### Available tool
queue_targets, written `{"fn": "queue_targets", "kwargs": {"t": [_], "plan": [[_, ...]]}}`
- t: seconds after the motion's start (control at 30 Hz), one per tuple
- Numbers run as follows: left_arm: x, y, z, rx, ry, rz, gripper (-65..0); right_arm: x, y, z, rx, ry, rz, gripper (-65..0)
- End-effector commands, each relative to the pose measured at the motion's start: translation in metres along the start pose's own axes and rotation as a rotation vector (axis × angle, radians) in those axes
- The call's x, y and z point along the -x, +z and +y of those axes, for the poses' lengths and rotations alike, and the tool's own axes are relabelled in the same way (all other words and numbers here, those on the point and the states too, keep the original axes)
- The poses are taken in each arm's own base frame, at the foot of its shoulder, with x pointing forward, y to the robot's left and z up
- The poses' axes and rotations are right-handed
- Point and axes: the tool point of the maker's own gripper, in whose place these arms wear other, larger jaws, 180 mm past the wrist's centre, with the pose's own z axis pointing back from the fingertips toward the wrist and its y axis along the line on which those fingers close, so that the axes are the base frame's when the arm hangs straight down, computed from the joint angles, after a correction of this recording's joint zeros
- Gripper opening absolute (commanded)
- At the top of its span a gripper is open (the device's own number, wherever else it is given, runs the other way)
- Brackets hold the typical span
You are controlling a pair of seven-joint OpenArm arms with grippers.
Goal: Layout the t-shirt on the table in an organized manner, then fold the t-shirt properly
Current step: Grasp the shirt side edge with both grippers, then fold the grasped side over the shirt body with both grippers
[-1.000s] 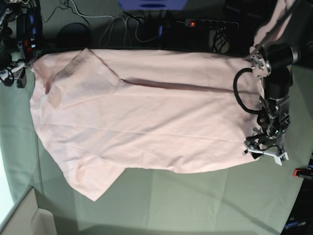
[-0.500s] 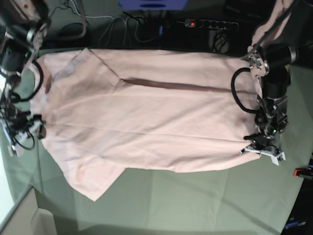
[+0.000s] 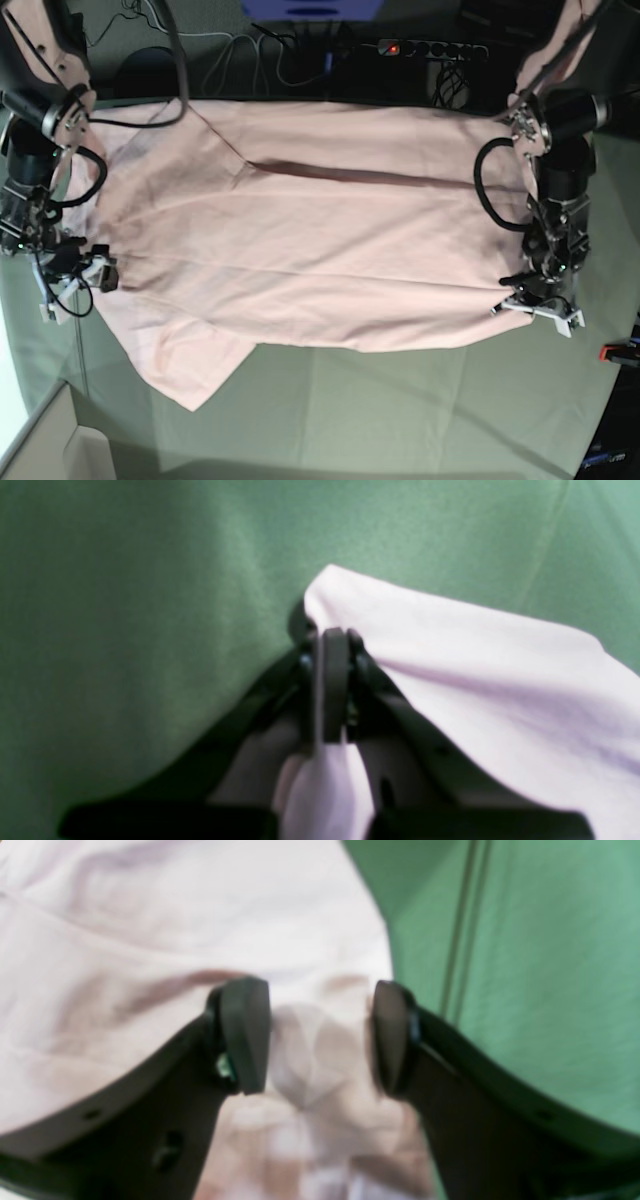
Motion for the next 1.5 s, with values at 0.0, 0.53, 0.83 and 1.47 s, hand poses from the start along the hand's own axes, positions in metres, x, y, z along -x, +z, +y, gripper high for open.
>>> {"fn": "queue_targets", "kwargs": {"t": [0.0, 0.53, 0.83, 1.47], "plan": [[-0.026, 0.000, 0.000, -0.004, -0.003, -0.048, -64.9, -0.027, 0.005, -0.007, 0.012, 0.008, -0.062, -38.8], [-0.081, 0.059, -0.003, 0.088, 0.037, -0.186, -64.9, -0.045, 0.048, -0.039, 0.147, 0.019, -0.190, -65.0], [-0.060, 0.092, 0.011, 0.116, 0.052, -0.213, -64.9, 0.002, 0.095, -0.038, 0.269, 0.055, -0.154, -65.0], [0.006, 0.108, 0.043, 0.066, 0.033, -0.015, -42.7, 0.055, 0.108, -0.030, 0.265, 0.142, -0.031, -44.8]]}}
